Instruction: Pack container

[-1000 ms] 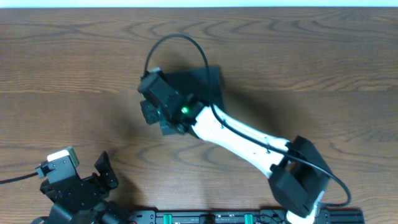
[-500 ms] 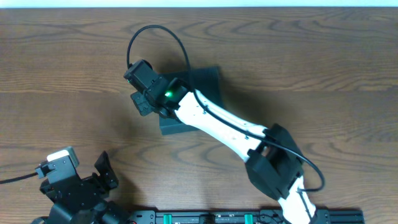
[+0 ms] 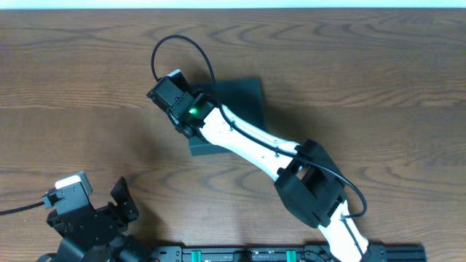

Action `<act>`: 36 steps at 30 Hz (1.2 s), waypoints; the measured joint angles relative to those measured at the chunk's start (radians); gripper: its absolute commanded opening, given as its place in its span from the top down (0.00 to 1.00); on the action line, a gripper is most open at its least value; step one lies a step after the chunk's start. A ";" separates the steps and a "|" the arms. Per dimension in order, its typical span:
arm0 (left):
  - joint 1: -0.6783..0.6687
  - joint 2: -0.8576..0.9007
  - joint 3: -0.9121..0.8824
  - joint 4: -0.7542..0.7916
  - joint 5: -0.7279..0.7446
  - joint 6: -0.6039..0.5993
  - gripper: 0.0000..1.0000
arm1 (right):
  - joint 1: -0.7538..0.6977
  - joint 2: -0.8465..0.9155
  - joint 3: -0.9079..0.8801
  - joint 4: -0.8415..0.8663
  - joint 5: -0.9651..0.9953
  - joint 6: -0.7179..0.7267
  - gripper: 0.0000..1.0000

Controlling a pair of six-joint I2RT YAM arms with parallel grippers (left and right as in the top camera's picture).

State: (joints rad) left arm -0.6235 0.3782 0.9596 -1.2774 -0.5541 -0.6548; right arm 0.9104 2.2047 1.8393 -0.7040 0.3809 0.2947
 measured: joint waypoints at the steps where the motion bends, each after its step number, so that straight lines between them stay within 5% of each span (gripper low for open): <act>1: 0.000 0.000 0.000 0.000 0.000 0.000 0.05 | 0.000 0.000 0.000 -0.008 0.020 -0.005 0.99; 10: 0.000 0.000 0.000 0.000 0.000 0.000 0.05 | -0.003 0.000 0.000 -0.034 0.087 -0.037 0.99; 26: 0.000 0.000 0.000 0.000 0.000 0.000 0.05 | -0.003 -0.003 0.000 0.030 -0.250 -0.032 0.98; 36: 0.000 0.000 0.000 0.000 0.000 0.000 0.05 | -0.003 0.047 0.006 0.032 -0.161 -0.032 0.98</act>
State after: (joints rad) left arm -0.6235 0.3782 0.9596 -1.2774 -0.5537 -0.6548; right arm 0.9077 2.2513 1.8450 -0.6716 0.2195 0.2630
